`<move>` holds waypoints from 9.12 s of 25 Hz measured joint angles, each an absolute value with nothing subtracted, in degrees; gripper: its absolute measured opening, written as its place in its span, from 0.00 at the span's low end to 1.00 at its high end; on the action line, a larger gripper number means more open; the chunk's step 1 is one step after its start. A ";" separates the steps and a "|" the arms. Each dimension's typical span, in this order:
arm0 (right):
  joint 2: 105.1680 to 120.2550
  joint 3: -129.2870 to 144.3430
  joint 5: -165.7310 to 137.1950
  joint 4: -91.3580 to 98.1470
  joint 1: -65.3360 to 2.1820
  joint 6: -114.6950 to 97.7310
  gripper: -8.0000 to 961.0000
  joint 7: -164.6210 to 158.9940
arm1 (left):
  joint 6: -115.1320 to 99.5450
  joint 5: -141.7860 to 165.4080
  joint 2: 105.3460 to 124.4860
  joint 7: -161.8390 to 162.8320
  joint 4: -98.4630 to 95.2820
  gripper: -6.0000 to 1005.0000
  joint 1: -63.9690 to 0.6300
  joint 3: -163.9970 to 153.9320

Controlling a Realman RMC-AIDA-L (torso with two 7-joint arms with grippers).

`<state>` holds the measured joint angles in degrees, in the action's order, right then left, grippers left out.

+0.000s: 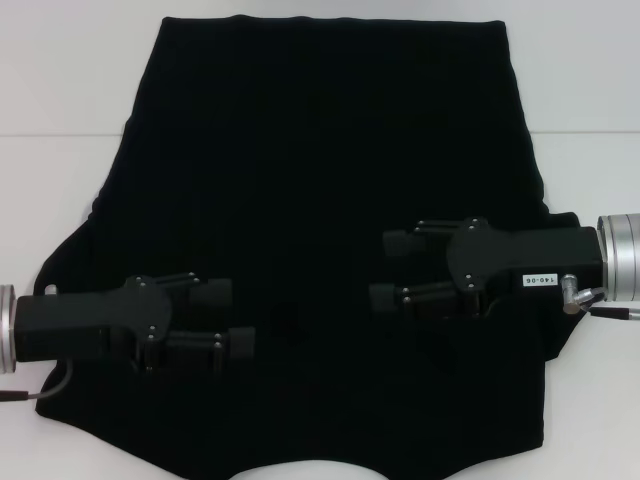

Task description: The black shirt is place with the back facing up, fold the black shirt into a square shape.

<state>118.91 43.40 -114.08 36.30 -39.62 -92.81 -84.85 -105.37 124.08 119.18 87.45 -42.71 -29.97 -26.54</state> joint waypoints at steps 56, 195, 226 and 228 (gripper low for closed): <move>119.49 43.06 -109.59 35.77 -39.91 -90.15 0.92 -85.65 | -76.74 141.01 117.88 113.81 -47.97 0.88 -26.81 -14.36; 118.07 37.00 -106.25 33.52 -38.50 -89.52 0.92 -86.99 | -59.60 134.87 120.87 115.00 -38.52 0.89 -34.39 -22.66; 117.97 37.00 -106.26 34.02 -37.93 -89.56 0.92 -87.01 | -63.01 134.67 120.69 116.96 -36.53 0.06 -39.94 -25.46; 117.95 37.00 -106.26 34.02 -37.90 -89.56 0.92 -87.00 | -62.94 134.62 120.92 117.35 -35.55 0.05 -40.94 -25.65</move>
<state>117.95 37.00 -106.26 34.02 -37.90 -89.56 -87.00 -62.94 134.62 120.92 117.35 -35.55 -40.94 -25.65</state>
